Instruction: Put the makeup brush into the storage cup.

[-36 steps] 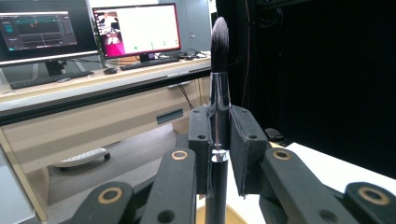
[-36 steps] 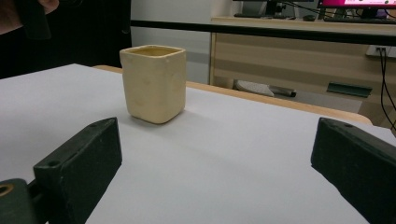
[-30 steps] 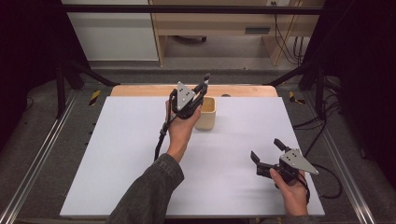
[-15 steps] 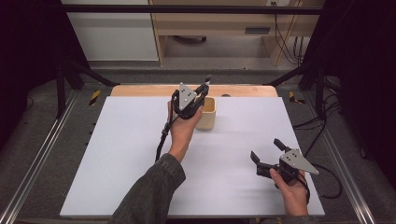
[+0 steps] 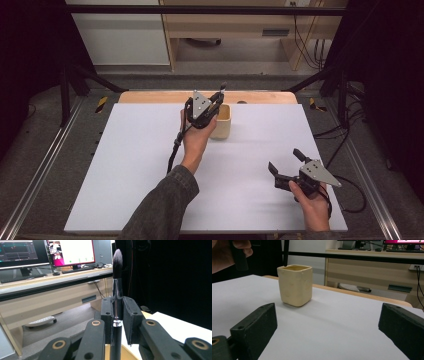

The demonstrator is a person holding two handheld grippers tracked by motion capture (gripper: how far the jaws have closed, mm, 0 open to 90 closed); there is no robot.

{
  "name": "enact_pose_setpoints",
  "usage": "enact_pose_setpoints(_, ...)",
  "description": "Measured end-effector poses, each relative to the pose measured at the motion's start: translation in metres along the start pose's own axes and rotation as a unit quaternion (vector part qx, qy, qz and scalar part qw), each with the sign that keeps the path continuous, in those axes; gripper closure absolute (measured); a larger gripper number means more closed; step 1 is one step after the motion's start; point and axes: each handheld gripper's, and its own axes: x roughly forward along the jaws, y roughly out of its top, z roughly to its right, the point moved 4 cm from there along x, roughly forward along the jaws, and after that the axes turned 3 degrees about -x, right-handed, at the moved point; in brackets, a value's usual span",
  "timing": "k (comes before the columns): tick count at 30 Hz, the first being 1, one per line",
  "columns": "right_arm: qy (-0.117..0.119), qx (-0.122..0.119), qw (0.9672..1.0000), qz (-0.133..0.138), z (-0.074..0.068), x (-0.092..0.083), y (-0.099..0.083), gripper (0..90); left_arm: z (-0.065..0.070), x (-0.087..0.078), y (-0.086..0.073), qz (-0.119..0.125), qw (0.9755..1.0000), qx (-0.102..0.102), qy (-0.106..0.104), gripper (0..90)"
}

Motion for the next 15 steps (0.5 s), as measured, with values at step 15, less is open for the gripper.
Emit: enact_pose_setpoints(15, 0.0, -0.002, 1.0, 0.0, 0.0, 0.0, 0.0, 2.4, -0.002, 0.002, -0.012, -0.013, 0.9999, 0.007, -0.004, 79.2)
